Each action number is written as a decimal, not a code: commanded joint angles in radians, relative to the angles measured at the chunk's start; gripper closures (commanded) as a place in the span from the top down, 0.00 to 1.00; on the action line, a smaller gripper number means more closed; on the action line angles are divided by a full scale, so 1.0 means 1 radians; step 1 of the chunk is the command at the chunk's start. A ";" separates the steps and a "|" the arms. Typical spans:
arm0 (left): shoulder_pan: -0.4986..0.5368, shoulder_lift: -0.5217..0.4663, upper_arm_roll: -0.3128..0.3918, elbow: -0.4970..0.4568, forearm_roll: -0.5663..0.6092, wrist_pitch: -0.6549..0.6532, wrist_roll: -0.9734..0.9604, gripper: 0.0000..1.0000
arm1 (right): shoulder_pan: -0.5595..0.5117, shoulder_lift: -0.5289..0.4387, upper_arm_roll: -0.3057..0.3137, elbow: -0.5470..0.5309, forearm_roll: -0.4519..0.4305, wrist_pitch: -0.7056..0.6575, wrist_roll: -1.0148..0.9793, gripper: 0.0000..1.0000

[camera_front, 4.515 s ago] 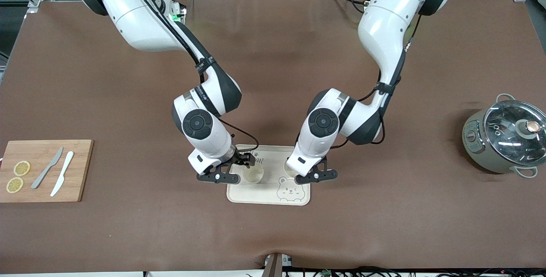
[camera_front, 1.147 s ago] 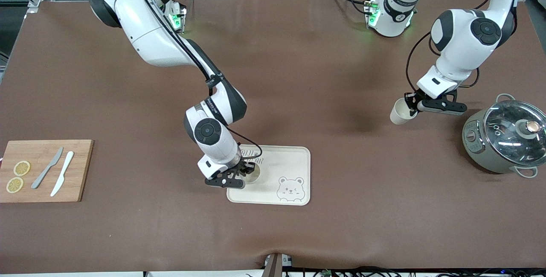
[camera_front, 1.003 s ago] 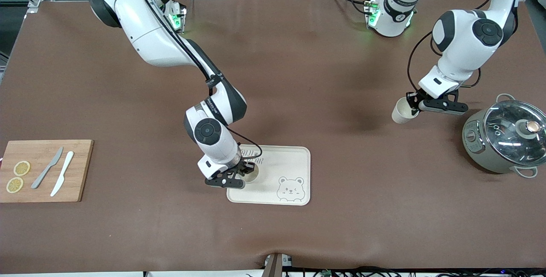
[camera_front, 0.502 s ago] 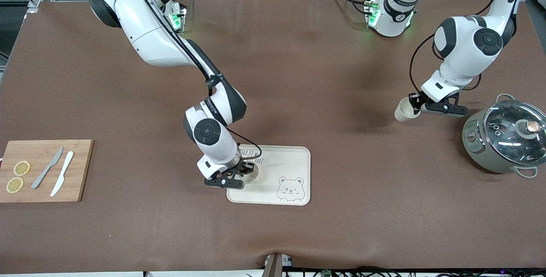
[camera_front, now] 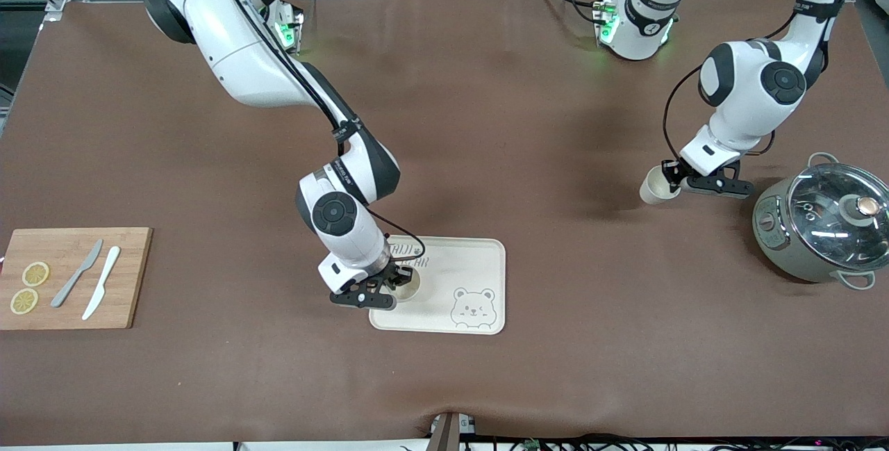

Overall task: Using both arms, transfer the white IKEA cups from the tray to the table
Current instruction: 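Lift the cup off the tray with the right gripper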

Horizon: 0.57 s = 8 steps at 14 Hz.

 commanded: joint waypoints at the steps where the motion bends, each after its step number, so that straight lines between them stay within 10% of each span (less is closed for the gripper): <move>1: 0.011 0.029 -0.010 -0.002 -0.017 0.055 0.024 0.00 | 0.005 -0.038 0.007 0.006 0.002 -0.077 0.016 0.00; 8: 0.011 0.088 -0.018 0.001 -0.017 0.129 0.024 0.00 | -0.008 -0.149 0.016 0.009 0.030 -0.263 0.006 0.00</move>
